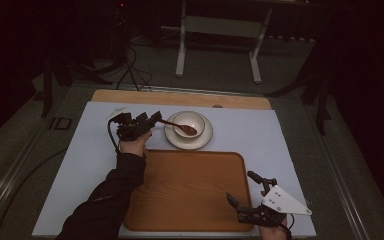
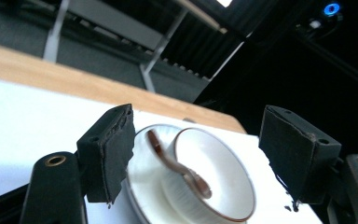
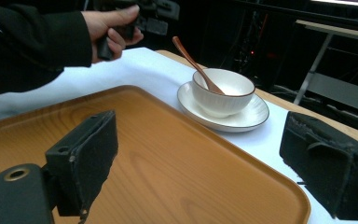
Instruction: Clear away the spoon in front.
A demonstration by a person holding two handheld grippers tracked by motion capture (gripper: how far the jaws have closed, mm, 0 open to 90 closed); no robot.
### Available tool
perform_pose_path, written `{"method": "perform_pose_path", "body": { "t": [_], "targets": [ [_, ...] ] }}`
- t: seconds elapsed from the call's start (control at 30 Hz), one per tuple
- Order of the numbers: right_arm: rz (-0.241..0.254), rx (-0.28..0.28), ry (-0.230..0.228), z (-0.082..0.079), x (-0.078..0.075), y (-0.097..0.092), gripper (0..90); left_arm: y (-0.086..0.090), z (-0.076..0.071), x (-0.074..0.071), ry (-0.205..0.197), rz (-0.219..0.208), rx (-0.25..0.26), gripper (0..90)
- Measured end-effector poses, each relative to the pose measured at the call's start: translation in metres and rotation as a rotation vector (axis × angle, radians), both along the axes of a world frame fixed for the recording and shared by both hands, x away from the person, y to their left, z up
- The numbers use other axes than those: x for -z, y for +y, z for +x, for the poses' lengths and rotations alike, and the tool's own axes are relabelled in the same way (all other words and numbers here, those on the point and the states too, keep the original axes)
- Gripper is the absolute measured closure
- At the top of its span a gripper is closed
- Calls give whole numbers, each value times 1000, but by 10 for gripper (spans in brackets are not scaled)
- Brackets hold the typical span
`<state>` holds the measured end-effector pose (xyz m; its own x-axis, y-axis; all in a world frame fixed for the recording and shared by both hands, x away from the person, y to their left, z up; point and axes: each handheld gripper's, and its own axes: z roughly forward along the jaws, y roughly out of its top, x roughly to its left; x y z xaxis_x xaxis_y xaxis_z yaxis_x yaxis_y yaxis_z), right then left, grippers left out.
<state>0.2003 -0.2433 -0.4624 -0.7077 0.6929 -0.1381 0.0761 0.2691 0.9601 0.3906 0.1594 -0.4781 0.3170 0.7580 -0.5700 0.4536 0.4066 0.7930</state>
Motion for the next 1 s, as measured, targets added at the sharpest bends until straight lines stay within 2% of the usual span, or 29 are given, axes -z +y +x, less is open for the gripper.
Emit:
{"method": "perform_pose_path", "body": {
  "t": [0.33, 0.47, 0.6, 0.77, 1.0],
  "targets": [
    [0, -11, 10, 0, 1, 0, 112, -8, 10, 20, 64, -78, -76, 399],
    [5, -12, 10, 0, 0, 0, 112, -12, 11, 25, 70, -106, -84, 434],
    [7, -12, 12, 0, 0, -1, 112, -15, 14, 27, 77, -115, -86, 487],
    [9, -14, 14, 0, 0, -1, 112, -17, 16, 33, 96, -152, -111, 549],
    [11, -14, 15, 1, 1, -2, 113, -27, 16, 39, 95, -178, -144, 625]
  ]
}}
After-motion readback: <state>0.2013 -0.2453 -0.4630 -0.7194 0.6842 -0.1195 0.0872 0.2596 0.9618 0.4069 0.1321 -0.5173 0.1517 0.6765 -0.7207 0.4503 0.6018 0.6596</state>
